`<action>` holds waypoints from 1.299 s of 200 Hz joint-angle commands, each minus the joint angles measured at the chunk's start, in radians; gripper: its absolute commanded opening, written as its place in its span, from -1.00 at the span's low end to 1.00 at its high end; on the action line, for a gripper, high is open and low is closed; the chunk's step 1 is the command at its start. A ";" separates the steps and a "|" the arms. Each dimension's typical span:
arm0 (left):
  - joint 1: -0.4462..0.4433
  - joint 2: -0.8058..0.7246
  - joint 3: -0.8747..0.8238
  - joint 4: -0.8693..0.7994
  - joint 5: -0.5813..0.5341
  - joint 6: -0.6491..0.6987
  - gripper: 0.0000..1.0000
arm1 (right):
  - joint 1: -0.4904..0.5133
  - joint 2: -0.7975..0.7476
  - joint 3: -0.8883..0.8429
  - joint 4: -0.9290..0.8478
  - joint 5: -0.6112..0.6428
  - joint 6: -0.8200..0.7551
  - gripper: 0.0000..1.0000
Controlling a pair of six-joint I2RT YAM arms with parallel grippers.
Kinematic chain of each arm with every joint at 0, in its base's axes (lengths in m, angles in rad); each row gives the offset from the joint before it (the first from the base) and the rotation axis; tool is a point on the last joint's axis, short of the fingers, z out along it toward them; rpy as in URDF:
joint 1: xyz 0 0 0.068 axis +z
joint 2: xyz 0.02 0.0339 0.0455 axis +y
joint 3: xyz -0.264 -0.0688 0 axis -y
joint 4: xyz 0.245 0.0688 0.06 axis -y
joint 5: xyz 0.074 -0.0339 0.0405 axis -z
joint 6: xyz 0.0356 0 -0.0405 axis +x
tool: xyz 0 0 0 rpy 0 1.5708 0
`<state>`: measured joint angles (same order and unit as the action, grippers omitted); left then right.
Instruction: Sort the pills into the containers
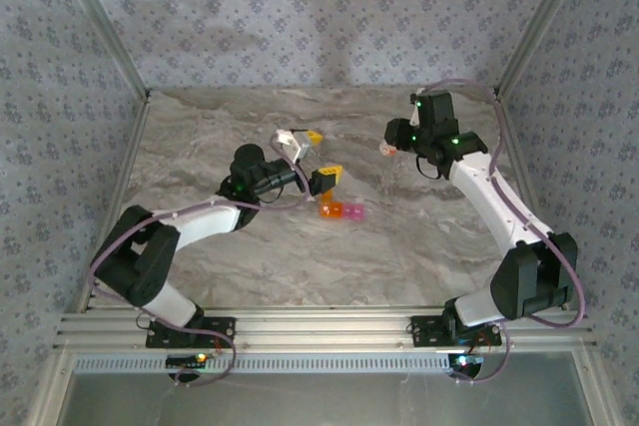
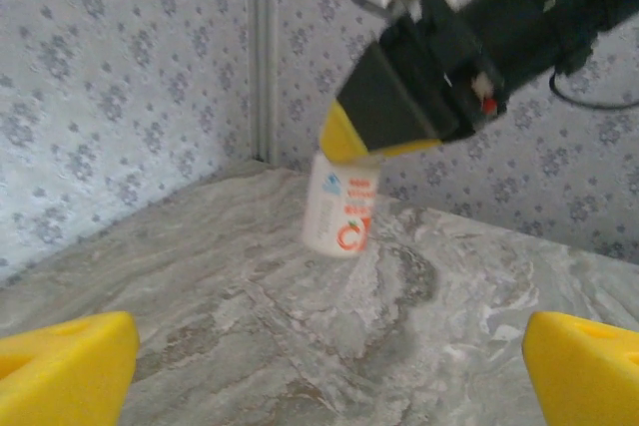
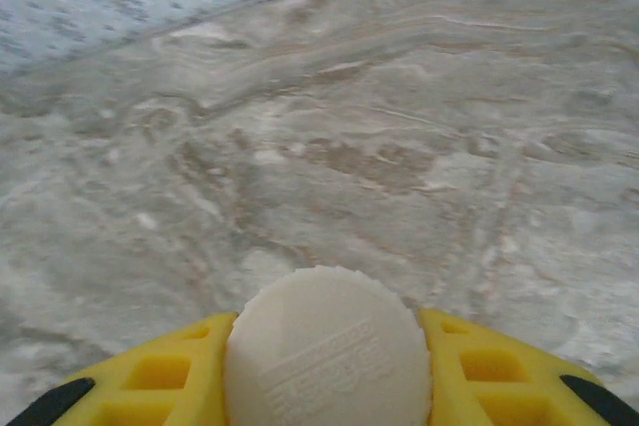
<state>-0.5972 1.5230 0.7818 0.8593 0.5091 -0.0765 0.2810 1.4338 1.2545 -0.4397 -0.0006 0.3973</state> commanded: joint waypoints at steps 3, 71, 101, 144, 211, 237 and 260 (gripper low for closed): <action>0.005 -0.072 0.023 -0.155 -0.090 0.038 0.96 | -0.004 -0.021 -0.053 0.055 0.169 -0.040 -0.33; 0.020 -0.155 0.073 -0.426 -0.251 0.002 0.96 | -0.006 0.053 -0.198 0.163 0.233 -0.010 -0.34; 0.038 -0.144 0.138 -0.577 -0.337 -0.052 0.96 | -0.006 0.083 -0.234 0.193 0.235 0.005 -0.34; 0.043 -0.146 0.154 -0.628 -0.509 -0.106 0.96 | -0.012 0.106 -0.281 0.218 0.229 0.027 -0.34; 0.045 -0.144 0.182 -0.689 -0.568 -0.128 0.96 | -0.021 0.134 -0.334 0.276 0.203 0.059 -0.31; 0.046 -0.142 0.197 -0.733 -0.552 -0.129 0.96 | -0.021 0.137 -0.352 0.282 0.199 0.067 -0.15; 0.048 -0.127 0.244 -0.803 -0.564 -0.157 0.96 | -0.023 0.131 -0.362 0.283 0.202 0.070 0.05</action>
<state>-0.5556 1.3956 0.9596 0.1307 -0.0425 -0.2119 0.2661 1.5654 0.9112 -0.1654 0.1978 0.4465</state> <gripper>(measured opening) 0.981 0.491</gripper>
